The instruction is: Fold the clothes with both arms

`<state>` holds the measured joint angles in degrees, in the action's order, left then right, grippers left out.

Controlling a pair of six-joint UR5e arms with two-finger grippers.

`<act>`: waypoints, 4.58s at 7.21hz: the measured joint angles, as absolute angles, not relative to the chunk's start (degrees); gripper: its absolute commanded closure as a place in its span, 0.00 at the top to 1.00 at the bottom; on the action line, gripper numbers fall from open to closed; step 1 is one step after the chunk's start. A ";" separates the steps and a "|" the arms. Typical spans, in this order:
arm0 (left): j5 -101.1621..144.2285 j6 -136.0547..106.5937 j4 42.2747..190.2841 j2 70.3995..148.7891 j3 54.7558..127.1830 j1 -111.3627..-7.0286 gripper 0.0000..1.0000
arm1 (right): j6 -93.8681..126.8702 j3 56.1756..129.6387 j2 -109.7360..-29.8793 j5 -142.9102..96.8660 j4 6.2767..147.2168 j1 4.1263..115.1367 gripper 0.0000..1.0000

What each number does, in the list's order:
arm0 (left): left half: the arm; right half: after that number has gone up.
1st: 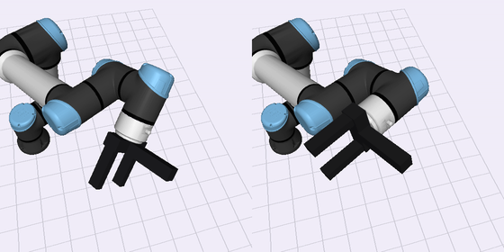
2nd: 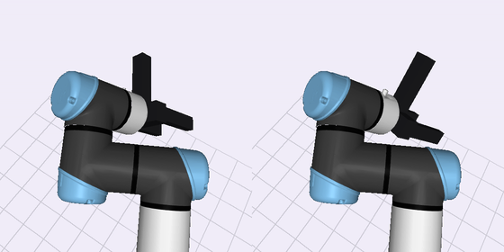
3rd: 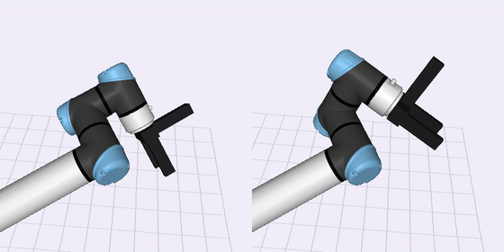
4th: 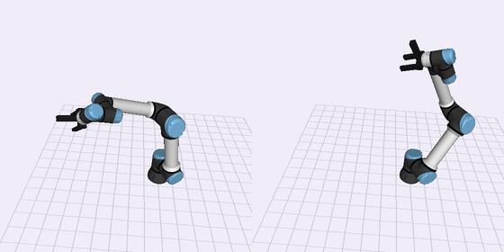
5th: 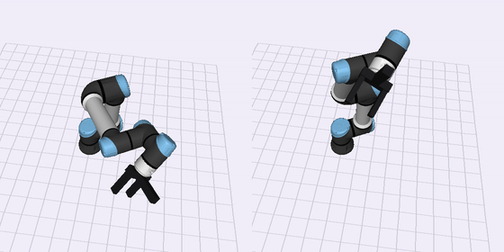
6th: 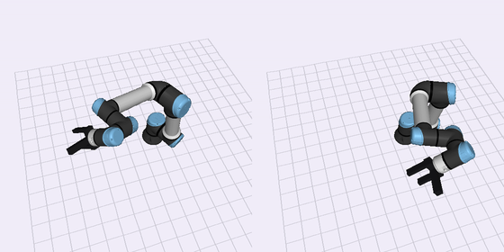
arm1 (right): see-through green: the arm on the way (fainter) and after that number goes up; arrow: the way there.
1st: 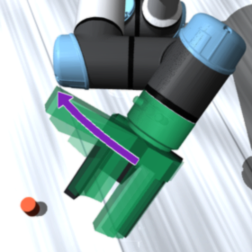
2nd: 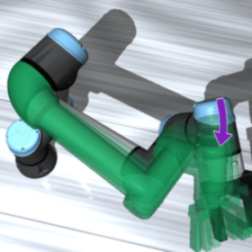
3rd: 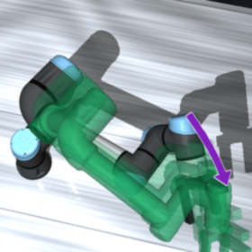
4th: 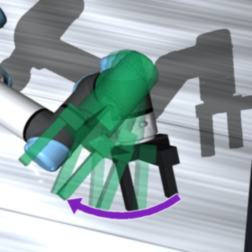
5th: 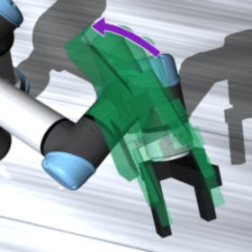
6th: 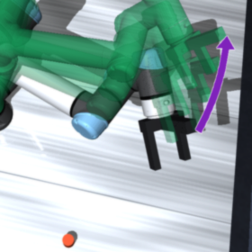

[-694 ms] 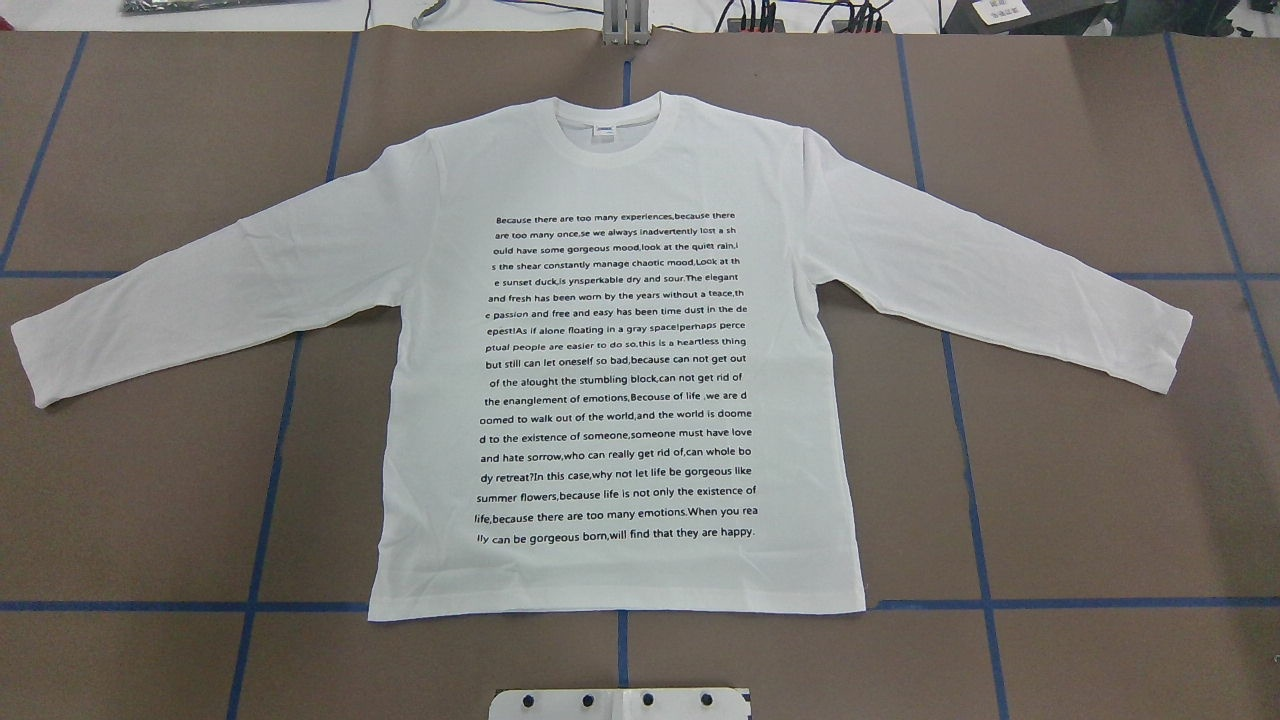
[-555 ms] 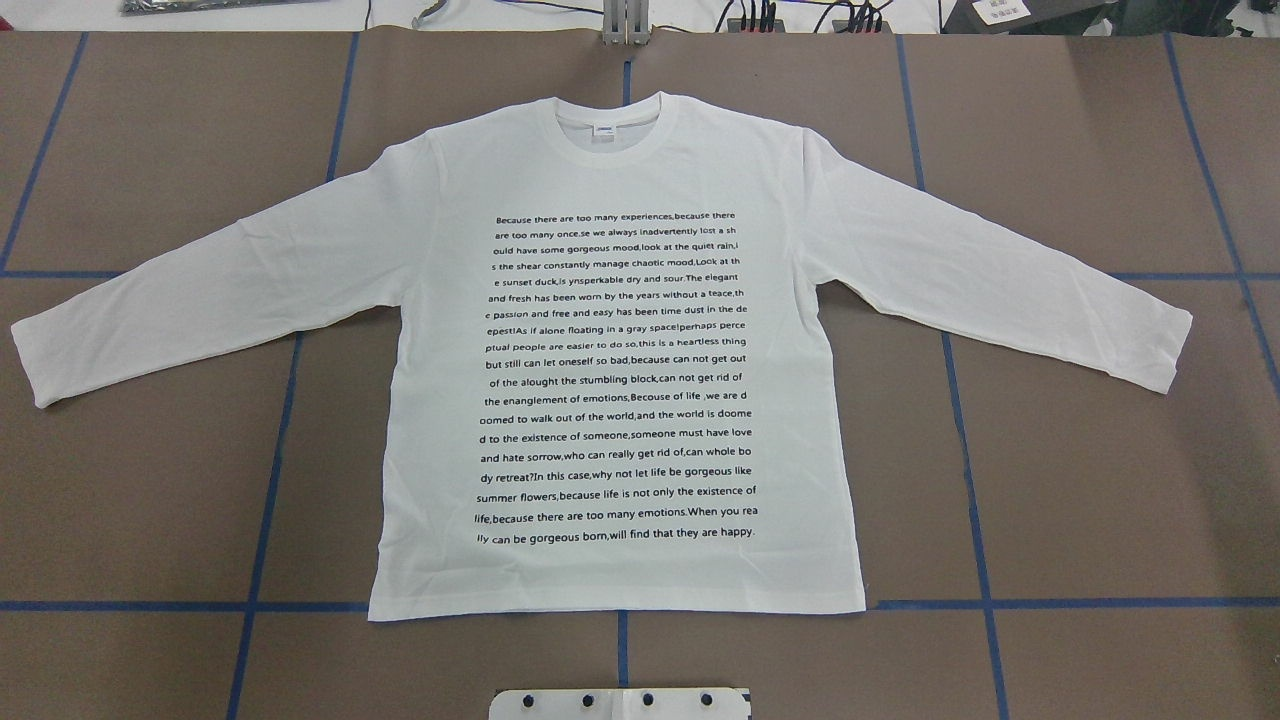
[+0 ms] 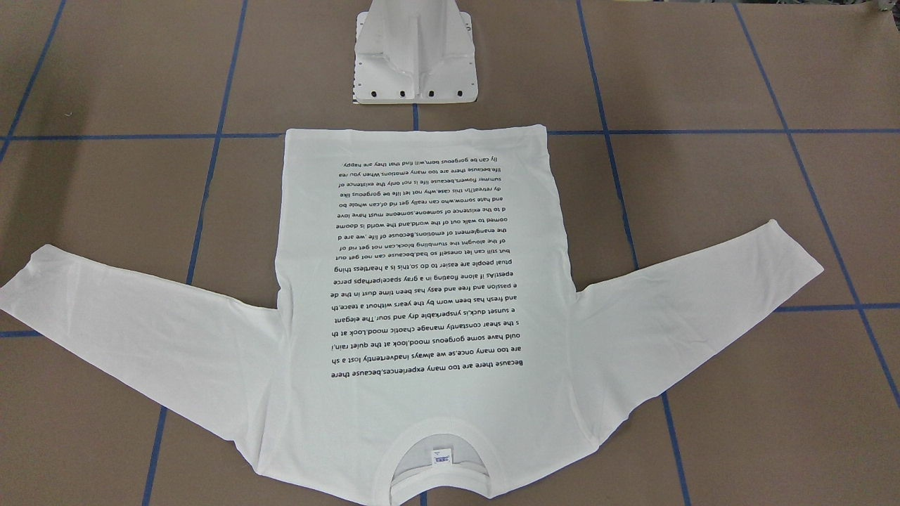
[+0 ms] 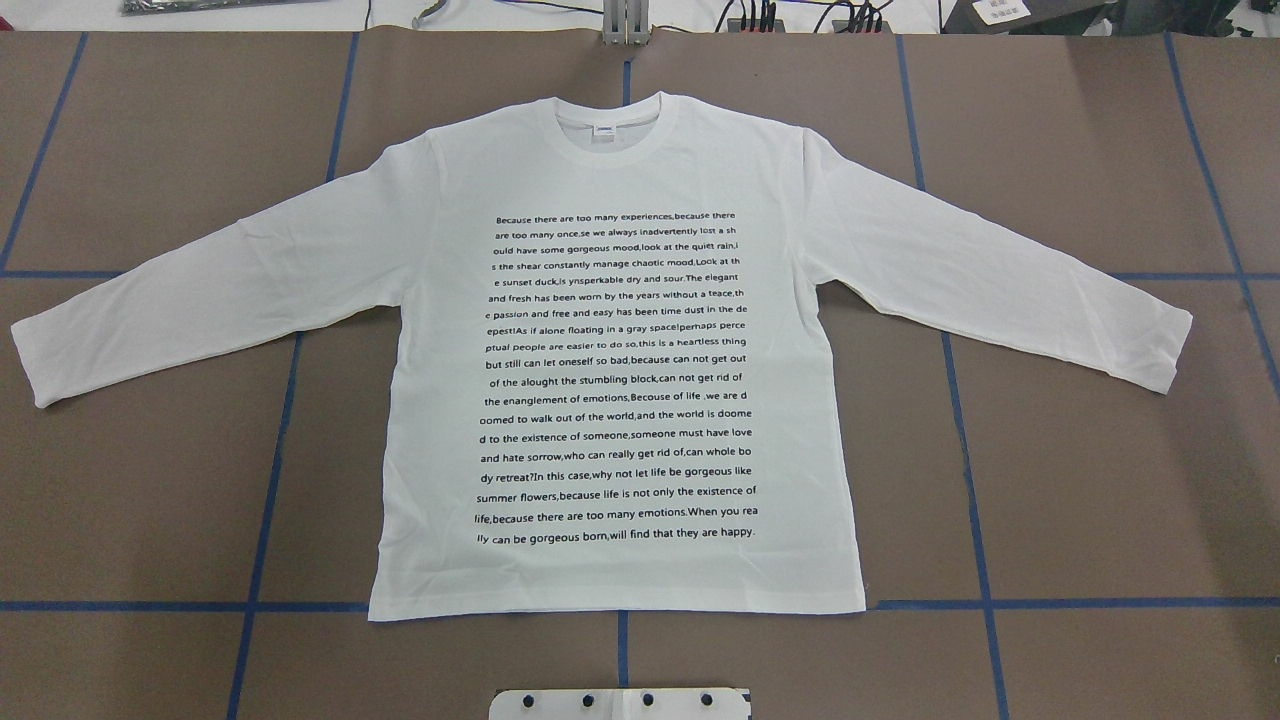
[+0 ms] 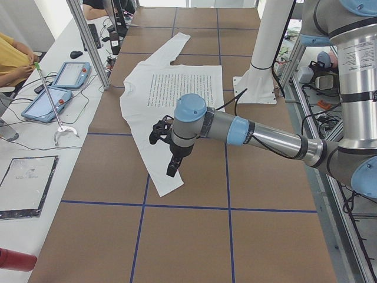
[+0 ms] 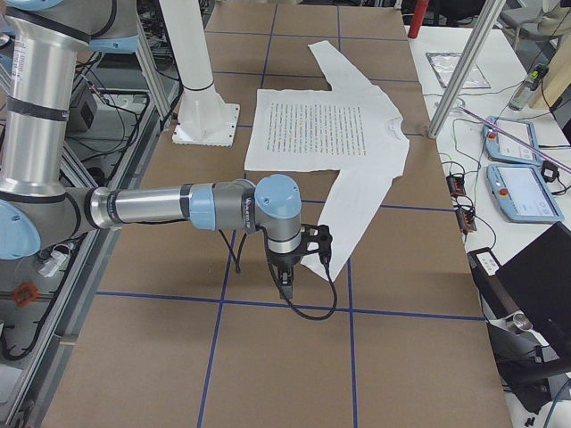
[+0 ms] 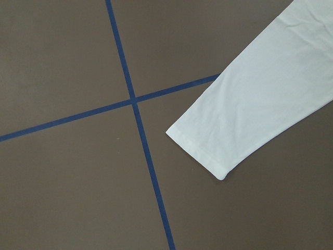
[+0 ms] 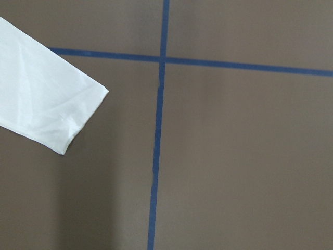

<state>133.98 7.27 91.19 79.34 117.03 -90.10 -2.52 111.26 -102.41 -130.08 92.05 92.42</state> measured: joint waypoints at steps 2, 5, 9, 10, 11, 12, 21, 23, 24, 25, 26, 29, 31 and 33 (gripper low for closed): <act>133.04 7.10 98.57 82.11 115.70 -90.73 1.00 | 1.14 110.46 -98.86 -130.19 86.52 92.42 1.00; 133.02 7.16 107.69 83.66 112.14 -91.36 1.00 | 6.03 109.00 -99.62 -132.57 77.41 91.25 1.00; 133.15 7.48 108.62 83.05 112.44 -91.45 1.00 | 38.11 103.62 -102.17 -124.27 53.27 73.42 0.96; 133.15 7.55 108.63 83.01 112.47 -91.44 1.00 | 45.13 99.72 -102.46 -119.62 44.88 67.92 0.92; 133.18 7.63 108.63 82.98 112.52 -91.46 1.00 | 50.65 95.66 -102.56 -115.11 37.19 62.98 0.83; 133.21 7.69 108.63 82.95 112.54 -91.49 1.00 | 54.33 92.84 -102.72 -111.27 32.16 59.03 0.78; 133.32 7.82 109.07 82.42 112.24 -91.50 1.00 | 57.13 88.24 -102.68 -103.37 28.39 50.10 0.53; 133.29 7.82 110.72 81.92 111.88 -91.49 1.00 | 57.13 87.53 -102.33 -102.64 28.39 49.41 0.00; 133.31 7.82 111.07 81.75 111.84 -91.49 1.00 | 57.11 87.54 -102.28 -102.55 28.37 49.34 0.00; 133.32 7.82 111.20 81.70 111.81 -91.49 1.00 | 57.05 87.78 -102.29 -102.61 28.41 49.38 0.00; 133.33 7.82 111.25 81.64 111.80 -91.49 1.00 | 56.95 88.44 -102.28 -102.76 28.43 49.65 0.00; 133.33 7.86 111.27 81.57 111.77 -91.49 1.00 | 56.37 94.92 -101.36 -102.88 29.18 52.84 0.00; 133.31 7.83 111.27 81.60 111.66 -91.49 1.00 | 56.51 98.28 -93.98 -102.56 29.30 53.61 0.00; 133.25 7.82 111.27 81.62 111.32 -91.48 1.00 | 57.91 98.20 -82.47 -102.03 32.36 52.23 0.00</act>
<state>133.25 7.82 111.27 81.62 111.32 -91.48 57.91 98.20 -82.47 -102.03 32.36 52.23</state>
